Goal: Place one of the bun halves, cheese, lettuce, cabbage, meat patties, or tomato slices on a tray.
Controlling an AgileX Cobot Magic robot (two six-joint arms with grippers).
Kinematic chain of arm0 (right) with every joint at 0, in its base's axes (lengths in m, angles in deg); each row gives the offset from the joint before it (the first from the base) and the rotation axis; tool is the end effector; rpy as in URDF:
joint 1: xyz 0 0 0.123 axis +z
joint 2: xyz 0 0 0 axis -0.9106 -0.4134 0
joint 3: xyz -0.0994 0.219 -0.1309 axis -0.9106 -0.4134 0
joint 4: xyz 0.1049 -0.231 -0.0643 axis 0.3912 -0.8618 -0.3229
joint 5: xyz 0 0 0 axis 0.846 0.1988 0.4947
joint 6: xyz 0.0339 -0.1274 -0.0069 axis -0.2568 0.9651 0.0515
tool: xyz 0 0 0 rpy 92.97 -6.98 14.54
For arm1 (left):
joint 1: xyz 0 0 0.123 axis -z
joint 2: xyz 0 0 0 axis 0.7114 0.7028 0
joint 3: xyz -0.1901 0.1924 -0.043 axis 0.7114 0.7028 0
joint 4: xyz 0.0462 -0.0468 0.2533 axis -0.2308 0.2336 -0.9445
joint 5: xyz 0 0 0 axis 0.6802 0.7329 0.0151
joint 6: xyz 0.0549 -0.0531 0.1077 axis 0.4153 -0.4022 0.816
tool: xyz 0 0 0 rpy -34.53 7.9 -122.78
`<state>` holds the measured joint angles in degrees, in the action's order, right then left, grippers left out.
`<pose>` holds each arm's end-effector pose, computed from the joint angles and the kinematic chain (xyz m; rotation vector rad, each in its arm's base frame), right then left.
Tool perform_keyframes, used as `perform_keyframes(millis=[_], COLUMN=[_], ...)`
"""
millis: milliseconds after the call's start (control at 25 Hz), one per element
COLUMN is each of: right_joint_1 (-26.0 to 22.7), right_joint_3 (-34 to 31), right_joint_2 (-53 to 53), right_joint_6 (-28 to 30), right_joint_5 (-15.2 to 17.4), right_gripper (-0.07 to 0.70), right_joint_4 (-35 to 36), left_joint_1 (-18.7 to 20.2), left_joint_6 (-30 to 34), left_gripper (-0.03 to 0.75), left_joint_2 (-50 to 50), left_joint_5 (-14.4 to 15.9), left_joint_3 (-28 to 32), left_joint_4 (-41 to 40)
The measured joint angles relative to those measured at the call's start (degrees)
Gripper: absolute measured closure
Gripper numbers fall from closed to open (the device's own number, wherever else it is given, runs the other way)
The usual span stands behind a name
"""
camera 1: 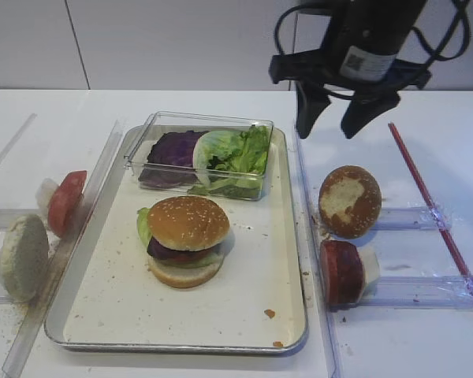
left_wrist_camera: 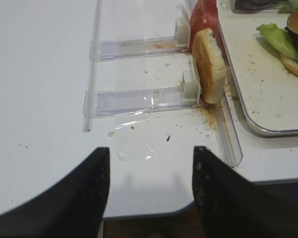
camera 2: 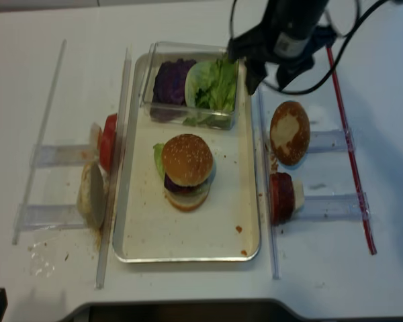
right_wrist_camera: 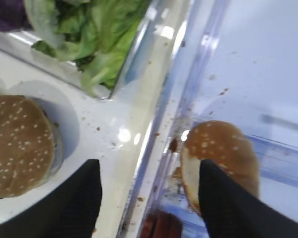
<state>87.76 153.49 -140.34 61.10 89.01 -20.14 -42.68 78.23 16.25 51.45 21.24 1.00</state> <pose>0.3563 0.1717 0.2465 -0.3448 2.9154 0.3651 0.0438 0.0014 0.2440 0.0566 2.1677 0.0130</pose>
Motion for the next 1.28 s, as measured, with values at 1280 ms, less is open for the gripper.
perform_keyframes(millis=[1280], right_joint_1=[-20.1], right_joint_3=[-34.9], right_joint_2=[39.8], right_joint_6=[11.7], right_joint_5=[0.5], right_gripper=[0.184], right_joint_4=[-4.0], left_joint_1=[0.0], left_joint_6=[0.0], left_gripper=[0.357], left_joint_2=[0.0], left_joint_5=[0.0], left_joint_3=[0.0], left_joint_4=[0.0])
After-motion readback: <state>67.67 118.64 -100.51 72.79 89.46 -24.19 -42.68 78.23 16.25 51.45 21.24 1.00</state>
